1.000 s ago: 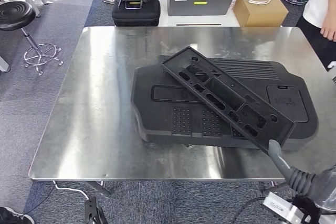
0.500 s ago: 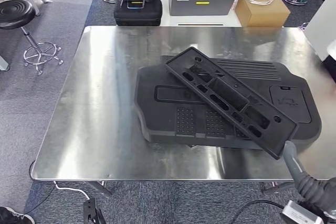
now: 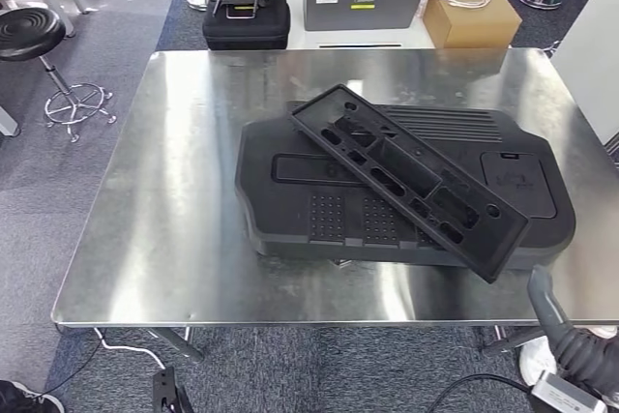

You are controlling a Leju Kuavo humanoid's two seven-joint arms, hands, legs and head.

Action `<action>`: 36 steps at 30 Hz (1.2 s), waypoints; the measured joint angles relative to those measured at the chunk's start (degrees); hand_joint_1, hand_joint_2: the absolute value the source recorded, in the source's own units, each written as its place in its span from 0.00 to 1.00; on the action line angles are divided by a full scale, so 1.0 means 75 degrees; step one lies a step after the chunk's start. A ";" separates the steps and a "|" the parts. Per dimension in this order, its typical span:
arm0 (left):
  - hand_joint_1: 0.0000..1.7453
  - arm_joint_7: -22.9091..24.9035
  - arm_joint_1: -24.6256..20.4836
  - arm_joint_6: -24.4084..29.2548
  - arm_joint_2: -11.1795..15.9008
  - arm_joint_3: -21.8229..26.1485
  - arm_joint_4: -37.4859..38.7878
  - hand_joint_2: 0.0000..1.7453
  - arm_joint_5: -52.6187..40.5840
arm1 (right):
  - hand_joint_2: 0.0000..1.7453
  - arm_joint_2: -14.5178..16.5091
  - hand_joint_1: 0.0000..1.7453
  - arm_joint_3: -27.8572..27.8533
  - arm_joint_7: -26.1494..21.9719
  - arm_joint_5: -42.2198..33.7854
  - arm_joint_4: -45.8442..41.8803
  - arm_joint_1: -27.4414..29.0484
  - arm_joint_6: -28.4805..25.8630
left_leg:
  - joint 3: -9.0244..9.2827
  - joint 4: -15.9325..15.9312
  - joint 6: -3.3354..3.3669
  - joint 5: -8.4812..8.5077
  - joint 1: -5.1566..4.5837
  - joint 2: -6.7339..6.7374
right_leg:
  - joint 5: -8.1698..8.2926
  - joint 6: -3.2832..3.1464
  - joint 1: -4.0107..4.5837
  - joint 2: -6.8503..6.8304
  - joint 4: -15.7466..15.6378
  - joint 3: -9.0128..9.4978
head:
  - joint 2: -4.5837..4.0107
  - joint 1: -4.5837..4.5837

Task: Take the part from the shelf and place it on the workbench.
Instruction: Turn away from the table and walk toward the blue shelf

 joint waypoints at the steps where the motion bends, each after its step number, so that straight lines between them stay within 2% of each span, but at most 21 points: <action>1: 0.00 -0.0005 0.0000 0.0005 0.0003 0.0000 0.0000 0.00 0.0000 | 1.00 0.0001 0.00 -0.0001 0.0000 -0.0012 0.0004 0.0007 0.0000 | -0.0098 0.0274 -0.0039 -0.0245 0.0013 0.0000 | 0.0044 -0.0060 -0.0018 -0.0019 -0.0024 -0.0036 | 0.0000 -0.0003; 3: 0.00 -0.0009 0.0001 0.0025 0.0010 0.0001 0.0000 0.00 0.0000 | 1.00 0.0001 0.00 -0.0004 0.0000 -0.0028 0.0011 0.0031 0.0000 | -0.0418 0.1221 -0.0112 -0.0866 0.0059 0.0002 | 0.0124 -0.0120 -0.0017 -0.0051 -0.0024 -0.0148 | 0.0000 -0.0005; 5: 0.00 -0.0008 0.0007 0.0041 0.0016 0.0002 0.0000 0.00 0.0000 | 1.00 0.0001 0.00 -0.0006 0.0000 -0.0031 0.0019 0.0069 0.0000 | -0.0587 0.1912 -0.0163 -0.1140 0.0102 0.0002 | 0.0208 -0.0112 -0.0019 -0.0068 -0.0019 -0.0261 | 0.0000 -0.0004; 6: 0.00 -0.0007 0.0011 0.0044 0.0019 0.0002 0.0000 0.00 0.0000 | 1.00 0.0001 0.00 -0.0006 0.0000 -0.0033 0.0023 0.0087 0.0000 | -0.0476 0.1843 -0.0184 -0.1051 0.0126 0.0003 | 0.0247 -0.0091 -0.0027 -0.0070 -0.0016 -0.0310 | 0.0000 -0.0004; 7: 0.00 -0.0007 0.0014 0.0044 0.0022 0.0002 0.0000 0.00 0.0000 | 1.00 0.0001 0.00 -0.0006 0.0000 -0.0036 0.0026 0.0102 0.0000 | -0.0217 0.1463 -0.0205 -0.0845 0.0154 0.0004 | 0.0282 -0.0063 -0.0041 -0.0069 -0.0008 -0.0352 | 0.0000 -0.0004; 10: 0.00 -0.0009 -0.0003 0.0045 0.0025 0.0002 0.0000 0.00 0.0000 | 1.00 0.0001 0.00 -0.0007 0.0000 -0.0041 0.0028 0.0115 -0.0002 | 0.0683 -0.0094 -0.0240 -0.0336 0.0209 -0.0001 | 0.0374 0.0063 -0.0052 -0.0057 0.0054 -0.0465 | 0.0000 -0.0004; 11: 0.00 -0.0009 -0.0006 0.0046 0.0025 0.0002 0.0000 0.00 0.0000 | 1.00 0.0001 0.00 -0.0006 0.0000 -0.0052 0.0027 0.0115 -0.0004 | 0.0779 -0.0304 -0.0220 -0.0304 0.0201 -0.0006 | 0.0414 0.0114 -0.0043 -0.0051 0.0067 -0.0493 | 0.0000 -0.0002; 14: 0.00 -0.0008 0.0011 0.0048 0.0025 0.0003 0.0000 0.00 0.0000 | 1.00 -0.0001 0.00 0.0001 0.0015 -0.0137 0.0027 0.0133 -0.0006 | 0.0691 -0.0316 -0.0056 -0.0217 0.0155 0.0000 | 0.0496 0.0270 -0.0069 -0.0035 0.0075 -0.0543 | 0.0000 0.0002; 16: 0.00 -0.0007 0.0006 0.0048 0.0025 0.0003 0.0000 0.00 0.0000 | 1.00 -0.0007 0.00 0.0002 0.0029 -0.0180 0.0028 0.0144 -0.0006 | 0.0575 -0.0327 0.0102 -0.0095 0.0149 0.0027 | 0.0135 0.0326 -0.0093 -0.0026 0.0391 -0.0672 | 0.0000 0.0010; 19: 0.00 -0.0007 0.0010 0.0048 0.0026 0.0003 0.0000 0.00 0.0000 | 1.00 -0.0014 0.00 0.0003 0.0043 -0.0198 0.0032 0.0153 -0.0006 | 0.0332 -0.0320 0.0231 0.0096 0.0075 0.0058 | -0.0844 0.0342 -0.0082 -0.0024 0.1745 -0.1016 | 0.0000 0.0016; 20: 0.00 -0.0007 0.0016 0.0048 0.0027 0.0003 0.0000 0.00 0.0000 | 1.00 -0.0015 0.00 0.0003 0.0047 -0.0210 0.0036 0.0161 -0.0006 | 0.0250 -0.0316 0.0255 0.0158 0.0034 0.0064 | -0.0966 0.0326 -0.0066 -0.0024 0.2084 -0.1039 | 0.0000 0.0017; 21: 0.00 -0.0007 0.0022 0.0048 0.0028 0.0003 0.0000 0.00 0.0000 | 1.00 -0.0017 0.00 0.0004 0.0050 -0.0233 0.0039 0.0170 -0.0006 | 0.0171 -0.0313 0.0277 0.0218 -0.0010 0.0067 | -0.0928 0.0292 -0.0043 -0.0023 0.2175 -0.0946 | 0.0000 0.0017; 22: 0.00 -0.0007 0.0025 0.0048 0.0028 0.0003 0.0000 0.00 0.0000 | 1.00 -0.0020 0.00 0.0004 0.0044 -0.0278 0.0042 0.0177 -0.0006 | 0.0101 -0.0312 0.0295 0.0275 -0.0054 0.0065 | -0.0759 0.0230 -0.0010 -0.0020 0.1949 -0.0709 | 0.0000 0.0017; 24: 0.00 -0.0009 0.0026 0.0048 0.0016 0.0003 0.0000 0.00 0.0000 | 1.00 -0.0023 0.00 0.0006 0.0018 -0.0423 0.0022 0.0183 -0.0006 | -0.0001 -0.0312 0.0311 0.0377 -0.0121 0.0057 | -0.0412 0.0000 0.0117 -0.0002 0.0868 0.0043 | 0.0000 0.0009; 26: 0.00 -0.0015 0.0025 0.0048 -0.0004 0.0004 0.0000 0.00 0.0000 | 1.00 -0.0028 0.00 0.0003 -0.0010 -0.0579 -0.0035 0.0187 -0.0008 | -0.0060 -0.0314 0.0268 0.0479 -0.0123 0.0054 | -0.0317 -0.0192 0.0237 0.0014 -0.0115 0.0634 | 0.0000 0.0000; 27: 0.00 -0.0018 0.0024 0.0047 -0.0013 0.0005 0.0000 0.00 0.0000 | 1.00 -0.0035 0.00 0.0000 -0.0012 -0.0647 -0.0060 0.0197 -0.0010 | -0.0084 -0.0321 0.0225 0.0533 -0.0098 0.0056 | -0.0326 -0.0238 0.0282 0.0018 -0.0343 0.0747 | 0.0000 0.0001; 30: 0.00 -0.0022 0.0029 0.0053 -0.0001 0.0020 0.0000 0.00 0.0000 | 1.00 -0.0054 0.00 -0.0007 0.0009 -0.0774 -0.0071 0.0239 -0.0012 | -0.0169 -0.0291 0.0108 0.0520 -0.0050 0.0053 | -0.0098 -0.0263 0.0274 -0.0017 -0.0539 0.0707 | 0.0000 0.0011; 32: 0.00 -0.0025 0.0035 0.0059 0.0013 0.0040 0.0000 0.00 0.0001 | 1.00 -0.0057 0.00 -0.0010 0.0042 -0.0833 -0.0064 0.0255 -0.0011 | -0.0346 0.0174 0.0026 -0.0035 -0.0029 0.0042 | 0.0093 -0.0279 0.0206 -0.0064 -0.0614 0.0553 | 0.0000 -0.0004; 34: 0.00 -0.0027 0.0044 0.0060 0.0022 0.0051 0.0000 0.00 0.0001 | 1.00 -0.0060 0.00 -0.0026 0.0079 -0.0883 -0.0053 0.0277 -0.0012 | -0.0566 0.1082 -0.0083 -0.0728 0.0046 0.0039 | 0.0236 -0.0266 0.0182 -0.0086 -0.0580 0.0326 | 0.0000 -0.0015; 35: 0.00 -0.0028 0.0047 0.0060 0.0026 0.0054 0.0000 0.00 0.0000 | 1.00 -0.0061 0.00 -0.0036 0.0096 -0.0901 -0.0044 0.0286 -0.0012 | -0.0622 0.1480 -0.0134 -0.0892 0.0087 0.0040 | 0.0299 -0.0243 0.0168 -0.0098 -0.0551 0.0214 | 0.0000 -0.0014; 36: 0.00 -0.0030 0.0049 0.0060 0.0031 0.0056 0.0000 0.00 0.0000 | 1.00 -0.0064 0.00 -0.0047 0.0109 -0.0917 -0.0029 0.0289 -0.0012 | -0.0583 0.1687 -0.0188 -0.0851 0.0128 0.0041 | 0.0358 -0.0208 0.0145 -0.0109 -0.0498 0.0080 | 0.0000 -0.0014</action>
